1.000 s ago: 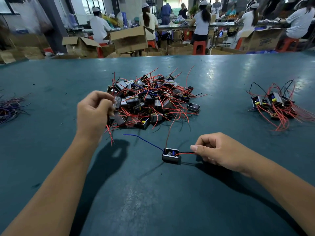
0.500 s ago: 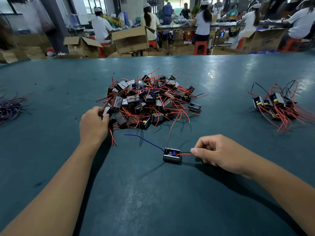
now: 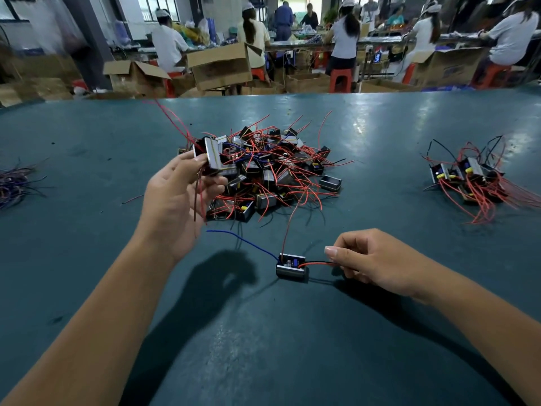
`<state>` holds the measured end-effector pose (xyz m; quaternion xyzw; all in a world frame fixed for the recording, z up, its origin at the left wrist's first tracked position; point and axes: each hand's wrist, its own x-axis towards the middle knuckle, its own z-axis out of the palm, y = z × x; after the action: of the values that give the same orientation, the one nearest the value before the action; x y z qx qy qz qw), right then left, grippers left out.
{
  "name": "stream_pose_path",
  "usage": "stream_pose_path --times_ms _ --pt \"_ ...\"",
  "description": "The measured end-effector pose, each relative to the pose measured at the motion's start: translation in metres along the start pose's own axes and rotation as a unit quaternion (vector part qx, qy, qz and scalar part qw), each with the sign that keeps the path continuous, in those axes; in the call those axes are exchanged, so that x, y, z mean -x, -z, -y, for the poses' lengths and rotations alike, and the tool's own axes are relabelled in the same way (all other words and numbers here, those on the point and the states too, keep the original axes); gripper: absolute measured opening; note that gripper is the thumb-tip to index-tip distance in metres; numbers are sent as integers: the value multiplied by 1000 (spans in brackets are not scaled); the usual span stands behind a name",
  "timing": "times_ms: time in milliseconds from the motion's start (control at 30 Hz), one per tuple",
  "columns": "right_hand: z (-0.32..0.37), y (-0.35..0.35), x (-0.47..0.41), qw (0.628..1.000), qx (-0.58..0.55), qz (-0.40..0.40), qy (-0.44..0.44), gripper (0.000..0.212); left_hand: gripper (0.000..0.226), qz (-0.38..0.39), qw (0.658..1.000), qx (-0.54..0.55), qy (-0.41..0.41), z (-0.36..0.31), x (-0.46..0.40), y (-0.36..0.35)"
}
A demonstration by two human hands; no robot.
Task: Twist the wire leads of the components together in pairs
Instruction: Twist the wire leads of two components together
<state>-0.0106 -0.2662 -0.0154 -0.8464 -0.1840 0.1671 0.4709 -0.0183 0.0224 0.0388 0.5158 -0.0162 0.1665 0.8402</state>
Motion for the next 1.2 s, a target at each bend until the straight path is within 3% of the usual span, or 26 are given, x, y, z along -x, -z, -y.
stream_pose_path --times_ms 167,300,1000,1133,1200 --pt "-1 0 0 1000 0 0 9 42 36 75 996 7 41 -3 15 -16" --pt "0 -1 -1 1000 -1 1 10 45 21 80 996 -25 35 -3 16 -17" --pt "-1 0 -1 1000 8 4 15 48 22 83 992 -97 -21 1 17 -15" --pt "-2 1 -3 1000 -16 -2 14 50 14 125 986 -92 -56 -10 25 -19" --pt "-2 2 -4 999 -32 -22 27 50 21 156 980 -98 -79 -16 32 -24"
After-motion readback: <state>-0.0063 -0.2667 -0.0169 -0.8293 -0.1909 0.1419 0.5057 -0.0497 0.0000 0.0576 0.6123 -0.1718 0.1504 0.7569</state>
